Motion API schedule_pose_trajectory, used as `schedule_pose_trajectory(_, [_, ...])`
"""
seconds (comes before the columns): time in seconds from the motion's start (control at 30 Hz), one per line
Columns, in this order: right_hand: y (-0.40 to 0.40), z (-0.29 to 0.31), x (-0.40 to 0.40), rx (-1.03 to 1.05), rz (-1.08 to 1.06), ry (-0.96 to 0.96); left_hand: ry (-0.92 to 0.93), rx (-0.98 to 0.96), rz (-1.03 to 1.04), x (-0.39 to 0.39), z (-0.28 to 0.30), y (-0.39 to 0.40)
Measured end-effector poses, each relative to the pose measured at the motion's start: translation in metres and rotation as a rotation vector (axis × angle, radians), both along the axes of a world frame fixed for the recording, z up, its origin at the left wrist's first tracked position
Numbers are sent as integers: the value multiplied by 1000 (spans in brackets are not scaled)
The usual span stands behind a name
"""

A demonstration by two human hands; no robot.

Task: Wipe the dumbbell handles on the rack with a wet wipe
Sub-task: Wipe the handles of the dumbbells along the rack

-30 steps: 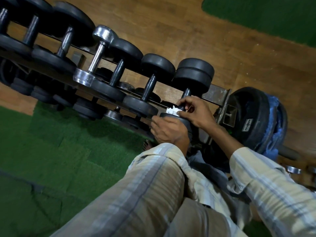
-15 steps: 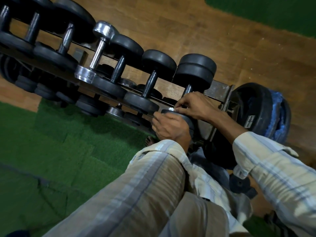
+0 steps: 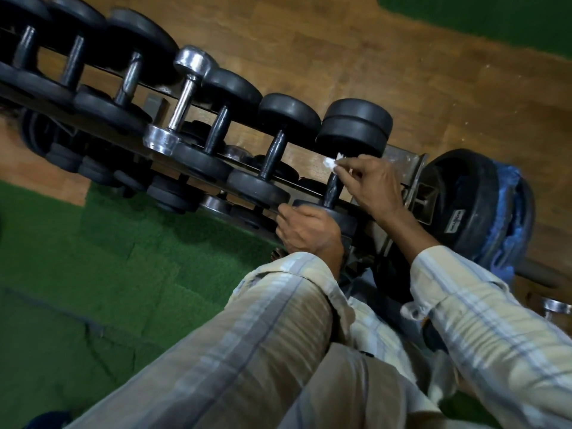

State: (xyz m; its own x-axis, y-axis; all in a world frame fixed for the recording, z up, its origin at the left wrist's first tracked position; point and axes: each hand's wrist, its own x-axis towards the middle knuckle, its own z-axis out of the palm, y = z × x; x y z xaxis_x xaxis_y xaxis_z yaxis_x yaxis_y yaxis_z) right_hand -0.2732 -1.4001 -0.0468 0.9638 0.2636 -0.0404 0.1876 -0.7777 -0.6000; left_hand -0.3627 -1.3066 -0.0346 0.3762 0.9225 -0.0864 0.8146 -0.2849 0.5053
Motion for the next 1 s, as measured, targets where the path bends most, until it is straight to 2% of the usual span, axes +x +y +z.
schedule_pose_trajectory(0.13, [-21, -2, -23, 195, 192, 224, -10, 6, -8, -2, -2, -1])
schedule_pose_trajectory(0.23, [-31, -12, -29, 293, 142, 287, -12, 4, -4, 1, -2, -1])
schedule_pose_trajectory(0.63, [7, -36, -10, 554, -651, 178, -11, 49, -2, -2, -7, -1])
schedule_pose_trajectory(0.77, [29, -54, -7, 762, -969, 343, -21, 73, -8, -1, -9, -1])
schedule_pose_trajectory(0.83, [31, -57, -6, 839, -1057, 476, -22, 73, -8, -1, -8, -2])
schedule_pose_trajectory(1.0, [28, -55, 3, 1039, -972, 829, -25, 77, -7, -2, -10, -1])
